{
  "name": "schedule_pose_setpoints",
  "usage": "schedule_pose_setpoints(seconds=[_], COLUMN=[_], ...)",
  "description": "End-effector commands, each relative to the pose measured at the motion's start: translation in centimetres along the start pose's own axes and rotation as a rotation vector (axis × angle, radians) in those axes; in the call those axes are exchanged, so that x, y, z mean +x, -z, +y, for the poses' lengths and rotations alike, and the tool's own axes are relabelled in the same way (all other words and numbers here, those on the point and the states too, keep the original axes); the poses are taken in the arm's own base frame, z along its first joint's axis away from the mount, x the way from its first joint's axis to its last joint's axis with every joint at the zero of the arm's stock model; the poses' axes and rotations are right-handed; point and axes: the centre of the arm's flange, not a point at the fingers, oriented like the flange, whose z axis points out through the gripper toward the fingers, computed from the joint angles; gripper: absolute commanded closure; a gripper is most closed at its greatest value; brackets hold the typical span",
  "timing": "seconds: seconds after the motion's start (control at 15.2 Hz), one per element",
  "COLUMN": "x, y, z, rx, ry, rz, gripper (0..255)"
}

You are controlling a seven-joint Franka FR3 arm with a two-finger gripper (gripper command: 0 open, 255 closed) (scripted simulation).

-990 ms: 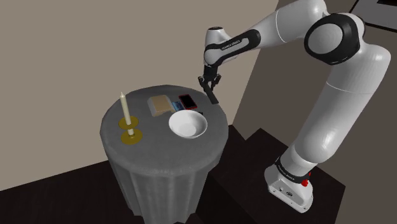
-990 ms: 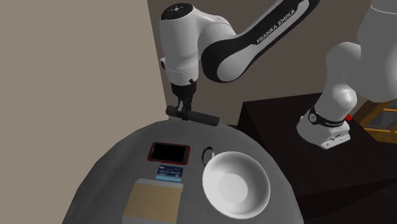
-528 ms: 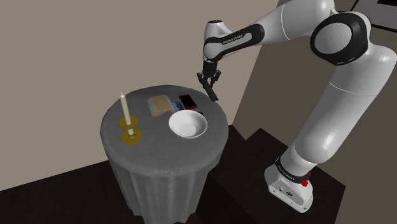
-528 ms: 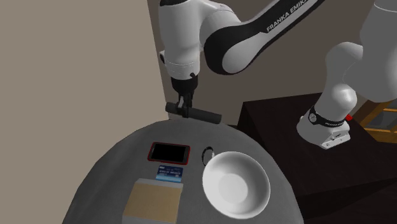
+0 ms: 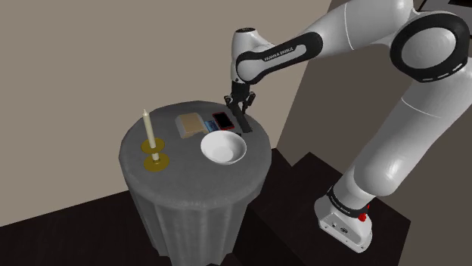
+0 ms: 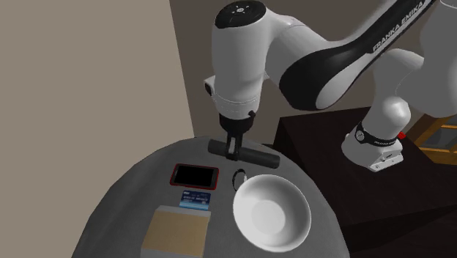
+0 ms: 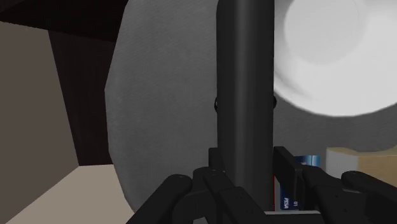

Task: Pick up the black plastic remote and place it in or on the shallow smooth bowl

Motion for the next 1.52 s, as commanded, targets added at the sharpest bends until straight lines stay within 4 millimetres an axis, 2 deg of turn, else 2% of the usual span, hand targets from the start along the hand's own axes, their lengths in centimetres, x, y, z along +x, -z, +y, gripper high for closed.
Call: schedule_pose_setpoints(seconds=[0.0,0.59,1.32,1.45], x=[-1.5,-9.3,-9.4,-9.4], y=[-0.2,0.2,-5.6,-5.8], z=[-2.0,-10.6,-11.1,-11.1], rx=[0.0,0.0,0.0,0.0], ry=[-0.002,-0.002,-0.002,-0.002], rz=[0.0,0.0,0.0,0.0], gripper=[255,255,255,255])
